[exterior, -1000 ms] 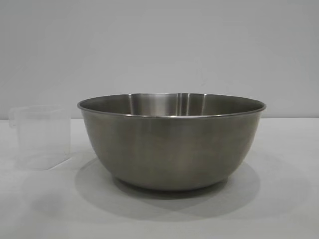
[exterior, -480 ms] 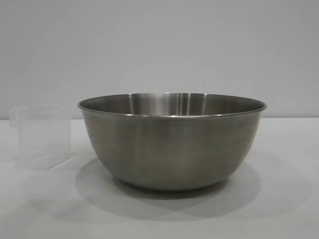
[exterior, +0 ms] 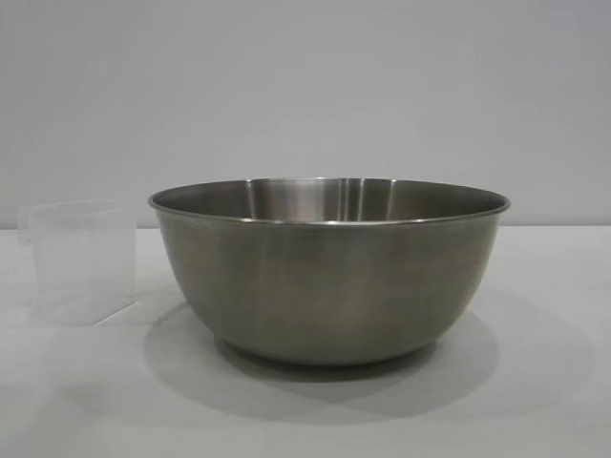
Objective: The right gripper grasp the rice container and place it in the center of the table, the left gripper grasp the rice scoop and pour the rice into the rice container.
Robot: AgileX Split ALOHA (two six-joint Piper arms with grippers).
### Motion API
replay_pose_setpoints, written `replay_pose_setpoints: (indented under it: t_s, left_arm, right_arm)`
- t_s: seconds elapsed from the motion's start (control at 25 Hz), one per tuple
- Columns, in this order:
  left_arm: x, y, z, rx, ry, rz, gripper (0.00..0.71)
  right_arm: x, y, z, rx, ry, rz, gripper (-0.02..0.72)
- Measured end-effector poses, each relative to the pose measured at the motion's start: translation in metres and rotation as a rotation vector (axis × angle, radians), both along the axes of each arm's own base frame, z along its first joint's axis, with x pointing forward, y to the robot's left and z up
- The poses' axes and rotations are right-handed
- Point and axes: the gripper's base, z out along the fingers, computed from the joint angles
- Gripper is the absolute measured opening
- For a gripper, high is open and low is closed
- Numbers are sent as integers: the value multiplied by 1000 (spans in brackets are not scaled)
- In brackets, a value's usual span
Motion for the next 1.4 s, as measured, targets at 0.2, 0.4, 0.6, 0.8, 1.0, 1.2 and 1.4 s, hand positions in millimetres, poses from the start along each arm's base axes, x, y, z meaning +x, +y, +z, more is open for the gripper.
replay_pose_setpoints:
  t_s: [0.2,0.4,0.6,0.8,1.0,1.2,1.4]
  left_arm:
    - [-16,-18,3,-15,188,-204,275]
    - [-45,-21,11,-59,181,-240,275]
    - [-66,-19,-5,-99,316,-213,275]
    - [-75,-15,-19,-138,457,-155,275]
    - [-78,-12,-43,-151,558,-103,275]
    - [-85,-9,-45,-170,527,-73,275]
    - [-85,-9,-45,-173,526,-71,275]
  right_arm:
    - [0,0,0,0,0,0,303]
    - [0,0,0,0,0,0,303]
    - [0,0,0,0,0,0,303]
    - [0,0,0,0,0,0,303]
    - [0,0,0,0,0,0,303]
    - [0,0,0,0,0,0,303]
    - [0,0,0,0,0,0,303]
